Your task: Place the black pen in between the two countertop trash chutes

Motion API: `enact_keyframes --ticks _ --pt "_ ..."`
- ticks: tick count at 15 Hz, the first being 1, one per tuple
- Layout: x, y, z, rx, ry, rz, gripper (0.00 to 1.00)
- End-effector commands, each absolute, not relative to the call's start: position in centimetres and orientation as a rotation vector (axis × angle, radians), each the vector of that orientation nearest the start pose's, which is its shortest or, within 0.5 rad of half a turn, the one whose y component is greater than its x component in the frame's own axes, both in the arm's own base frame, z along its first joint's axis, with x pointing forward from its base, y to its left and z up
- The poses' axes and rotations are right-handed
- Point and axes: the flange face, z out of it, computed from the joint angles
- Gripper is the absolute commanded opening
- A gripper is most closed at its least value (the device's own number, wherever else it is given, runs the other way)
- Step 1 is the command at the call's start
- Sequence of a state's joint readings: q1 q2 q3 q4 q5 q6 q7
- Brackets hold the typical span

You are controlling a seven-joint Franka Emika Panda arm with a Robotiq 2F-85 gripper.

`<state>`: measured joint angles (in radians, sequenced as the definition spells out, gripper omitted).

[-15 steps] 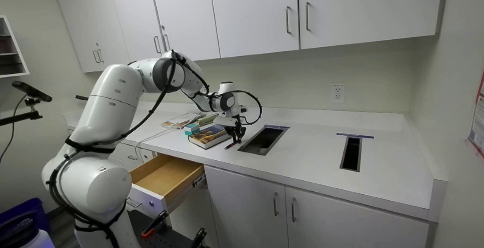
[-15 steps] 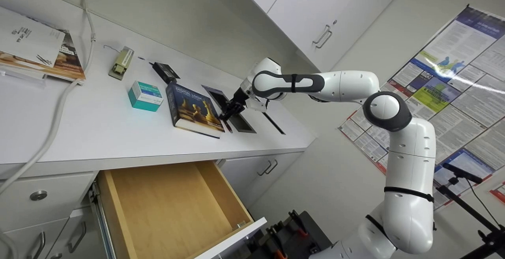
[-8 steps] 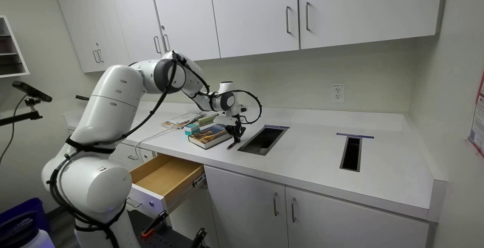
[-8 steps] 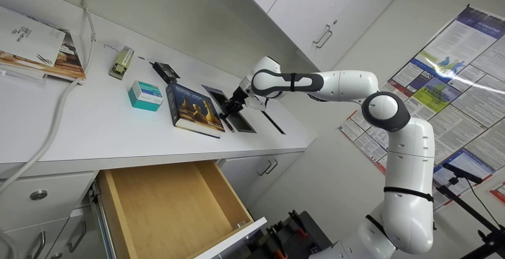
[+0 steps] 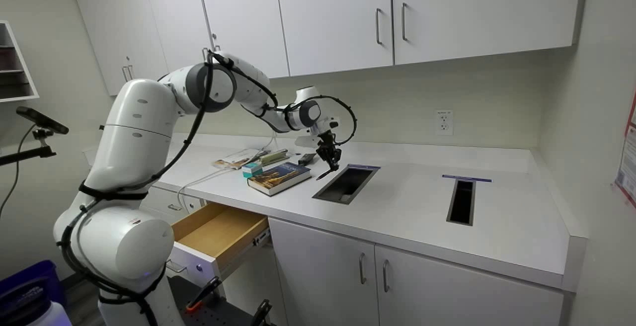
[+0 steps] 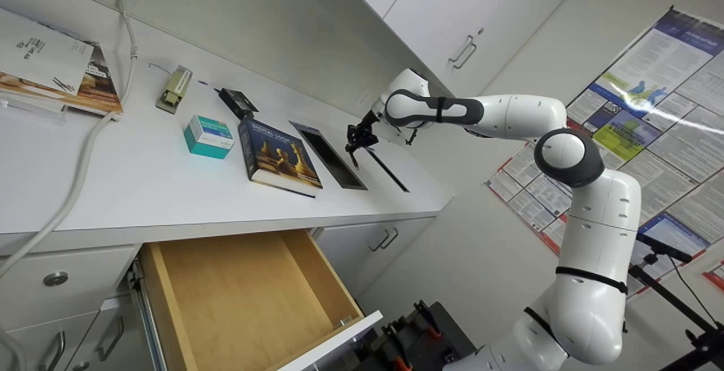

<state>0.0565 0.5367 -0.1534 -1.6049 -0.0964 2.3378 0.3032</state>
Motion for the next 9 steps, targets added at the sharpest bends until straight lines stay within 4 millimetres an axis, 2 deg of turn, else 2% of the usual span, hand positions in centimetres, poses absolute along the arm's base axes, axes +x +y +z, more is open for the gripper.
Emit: enact_keyframes --ticks 1,3,4,5,9 --pt "69.7 -9.9 35.7 -3.207 0.826 -0.406 0.04" --pt "69.6 -12.1 34.9 -3.201 1.008 -0.434 0.04" --pt "69.8 -11.5 35.3 -3.206 0.868 -0.413 0.04" --pt "69.7 -12.1 35.1 -3.208 0.893 -0.411 0.17" --pt "69.8 -11.7 34.9 -3.209 0.876 -0.405 0.17"
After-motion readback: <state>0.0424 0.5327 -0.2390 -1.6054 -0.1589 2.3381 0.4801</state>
